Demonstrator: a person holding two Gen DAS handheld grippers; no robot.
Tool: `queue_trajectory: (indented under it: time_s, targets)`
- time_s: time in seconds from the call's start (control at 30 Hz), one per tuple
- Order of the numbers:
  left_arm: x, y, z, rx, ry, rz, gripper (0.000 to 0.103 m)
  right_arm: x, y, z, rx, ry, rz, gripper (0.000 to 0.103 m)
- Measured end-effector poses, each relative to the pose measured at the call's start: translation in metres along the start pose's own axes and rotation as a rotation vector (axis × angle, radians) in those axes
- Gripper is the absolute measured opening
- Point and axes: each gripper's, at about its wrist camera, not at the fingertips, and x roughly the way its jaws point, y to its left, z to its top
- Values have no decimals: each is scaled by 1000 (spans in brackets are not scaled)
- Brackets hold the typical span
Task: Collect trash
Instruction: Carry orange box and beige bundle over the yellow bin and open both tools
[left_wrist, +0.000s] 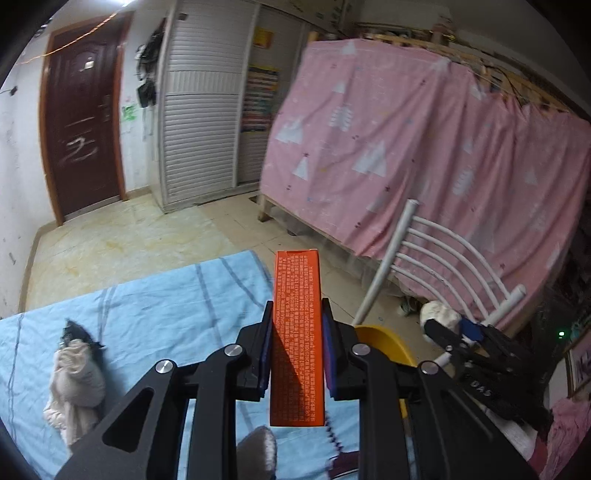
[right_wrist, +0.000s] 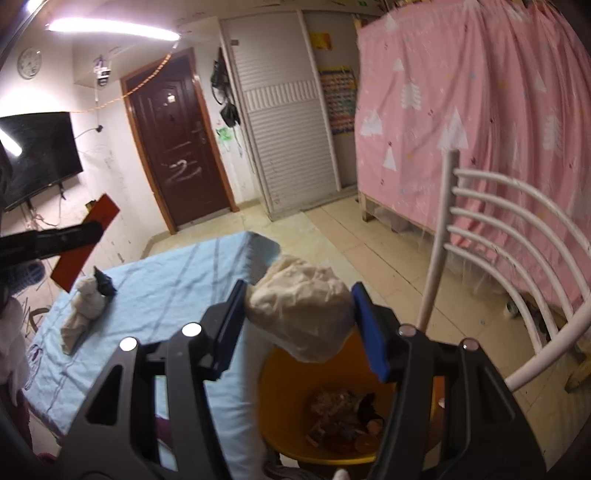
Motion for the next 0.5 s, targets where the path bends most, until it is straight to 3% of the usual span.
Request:
queue_trajectory:
  time_s: [0.1,0.27,0.37,0.5]
  targets:
    - [18,-26,3,23,25,-64,14,7,-12,-5,21,14,4,55]
    - [51,-60,5,54,59,-104,14,21,-31,-15,56,54,3,57]
    - [72,-81,6,78,81,-107,14,25,-43,-18,88,67,-5,74]
    - [92,-96,7,98,102,-133,14,27,-58,-19,144,66,-19,74]
